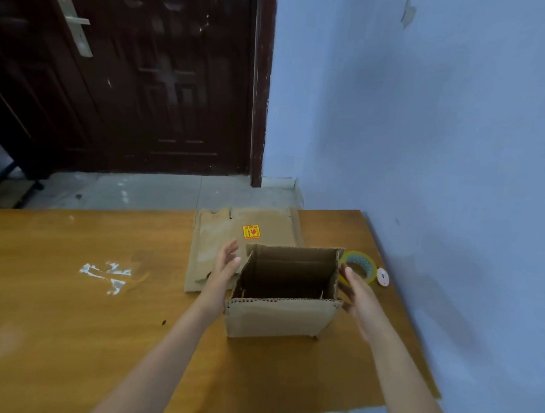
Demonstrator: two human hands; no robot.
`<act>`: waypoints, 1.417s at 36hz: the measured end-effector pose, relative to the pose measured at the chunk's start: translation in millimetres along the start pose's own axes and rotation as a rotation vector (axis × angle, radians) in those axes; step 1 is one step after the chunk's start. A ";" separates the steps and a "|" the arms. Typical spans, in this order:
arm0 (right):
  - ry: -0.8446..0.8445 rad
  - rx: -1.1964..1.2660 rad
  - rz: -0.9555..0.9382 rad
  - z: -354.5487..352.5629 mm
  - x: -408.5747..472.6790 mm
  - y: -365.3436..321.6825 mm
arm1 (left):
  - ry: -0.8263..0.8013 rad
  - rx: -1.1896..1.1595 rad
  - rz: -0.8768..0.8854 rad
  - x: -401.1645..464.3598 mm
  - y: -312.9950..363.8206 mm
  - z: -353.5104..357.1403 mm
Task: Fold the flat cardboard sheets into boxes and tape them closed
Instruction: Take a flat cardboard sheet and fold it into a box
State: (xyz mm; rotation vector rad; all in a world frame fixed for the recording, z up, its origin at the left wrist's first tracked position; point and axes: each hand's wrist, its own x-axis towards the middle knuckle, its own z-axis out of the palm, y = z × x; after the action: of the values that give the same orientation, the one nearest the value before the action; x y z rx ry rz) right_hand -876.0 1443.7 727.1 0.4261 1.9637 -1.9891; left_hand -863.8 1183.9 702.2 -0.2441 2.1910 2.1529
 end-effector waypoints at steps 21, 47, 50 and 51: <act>-0.168 -0.330 0.100 -9.4 47.2 4.3 | 0.239 -0.278 -0.196 8.7 -2.7 32.1; -0.105 -0.404 -0.168 -9.6 20.9 21.1 | 0.106 -0.053 -0.146 5.9 -9.7 29.9; -0.091 -0.439 -0.128 -6.6 22.0 20.9 | 0.097 0.036 -0.147 2.3 -12.0 33.2; -0.078 -0.440 -0.110 -4.6 21.2 19.2 | 0.106 0.016 -0.173 0.5 -13.1 34.6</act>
State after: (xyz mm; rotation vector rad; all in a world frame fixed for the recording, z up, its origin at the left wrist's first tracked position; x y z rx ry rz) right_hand -887.1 1447.8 700.7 0.1320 2.3290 -1.5352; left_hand -864.6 1218.2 688.4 -0.5382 2.1497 2.0738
